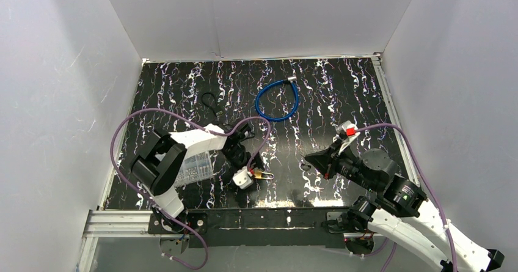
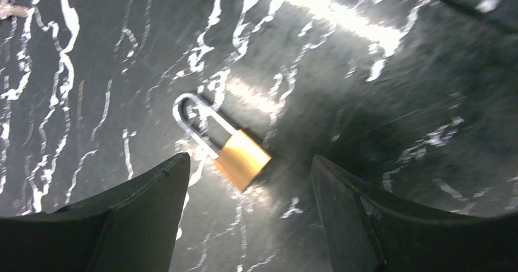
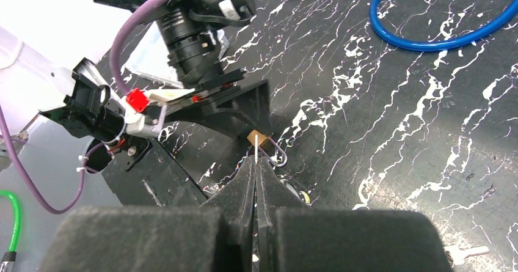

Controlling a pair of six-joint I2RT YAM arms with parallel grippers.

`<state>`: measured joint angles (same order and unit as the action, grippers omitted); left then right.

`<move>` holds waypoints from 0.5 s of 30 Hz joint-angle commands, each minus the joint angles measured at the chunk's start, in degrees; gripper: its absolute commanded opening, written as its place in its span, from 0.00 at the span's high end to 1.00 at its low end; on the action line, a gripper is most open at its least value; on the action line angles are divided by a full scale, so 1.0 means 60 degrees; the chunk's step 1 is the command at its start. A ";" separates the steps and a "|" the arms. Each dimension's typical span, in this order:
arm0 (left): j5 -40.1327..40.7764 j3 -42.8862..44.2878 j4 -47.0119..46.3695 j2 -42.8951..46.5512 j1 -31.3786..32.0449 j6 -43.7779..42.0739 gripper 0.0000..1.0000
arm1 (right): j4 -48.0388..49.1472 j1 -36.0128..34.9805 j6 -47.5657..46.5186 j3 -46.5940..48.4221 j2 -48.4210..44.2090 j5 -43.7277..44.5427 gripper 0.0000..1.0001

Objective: Unlock with the key
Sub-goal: Adjust the lock at the center of the board.

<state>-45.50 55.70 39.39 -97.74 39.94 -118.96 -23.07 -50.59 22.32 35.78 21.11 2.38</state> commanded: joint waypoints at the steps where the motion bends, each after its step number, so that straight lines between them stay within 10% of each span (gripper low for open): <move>1: 0.0222 -0.0765 0.0821 0.0763 0.0077 -0.5291 0.29 | 0.0266 0.0065 0.0134 -0.0099 0.0145 -0.0180 0.99; 8: -0.0489 -0.0188 0.2006 0.1855 0.0582 -0.3566 0.24 | 0.0540 0.0067 0.0169 -0.0110 0.0248 -0.0203 0.99; 15: -0.1008 0.1116 -0.1089 0.0841 0.1875 0.3149 0.24 | 0.0652 0.0067 0.0232 0.0077 0.0322 -0.0111 0.99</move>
<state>-47.92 57.72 42.06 -89.05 48.39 -115.31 -22.52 -50.57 22.99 34.74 23.14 1.32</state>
